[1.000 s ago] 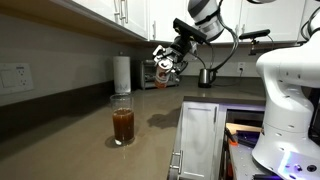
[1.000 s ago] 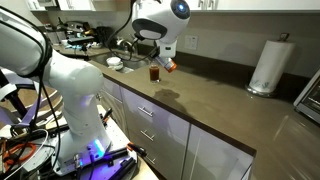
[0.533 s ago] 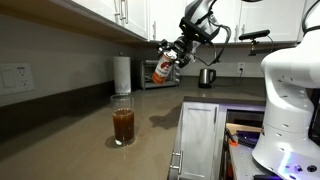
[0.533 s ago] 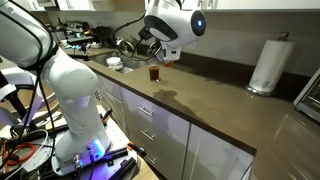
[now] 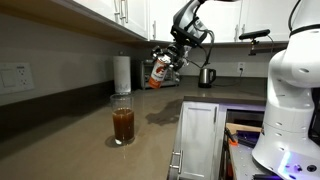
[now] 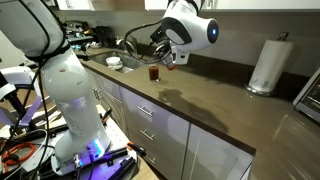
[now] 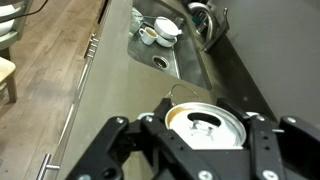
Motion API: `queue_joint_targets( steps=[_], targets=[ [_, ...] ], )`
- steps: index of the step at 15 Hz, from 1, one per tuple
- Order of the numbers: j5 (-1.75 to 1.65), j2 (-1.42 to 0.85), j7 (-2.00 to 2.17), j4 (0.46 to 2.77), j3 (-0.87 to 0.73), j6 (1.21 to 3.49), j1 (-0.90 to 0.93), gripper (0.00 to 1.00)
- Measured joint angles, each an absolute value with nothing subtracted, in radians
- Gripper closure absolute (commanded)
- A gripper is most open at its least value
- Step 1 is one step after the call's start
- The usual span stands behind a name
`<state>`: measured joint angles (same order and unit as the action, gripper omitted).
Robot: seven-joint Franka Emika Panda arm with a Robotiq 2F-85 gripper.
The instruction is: Pour the juice in the can into the glass.
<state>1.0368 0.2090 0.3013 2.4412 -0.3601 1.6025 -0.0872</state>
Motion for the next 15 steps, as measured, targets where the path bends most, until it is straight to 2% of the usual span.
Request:
queue_joint_targets(
  steps=[5, 15],
  targets=[
    [1.041, 0.09, 0.301, 2.353, -0.298, 1.59, -0.129, 0.73],
    [1.078, -0.128, 0.301, 2.191, -0.29, 1.407, -0.179, 0.73]
  ],
)
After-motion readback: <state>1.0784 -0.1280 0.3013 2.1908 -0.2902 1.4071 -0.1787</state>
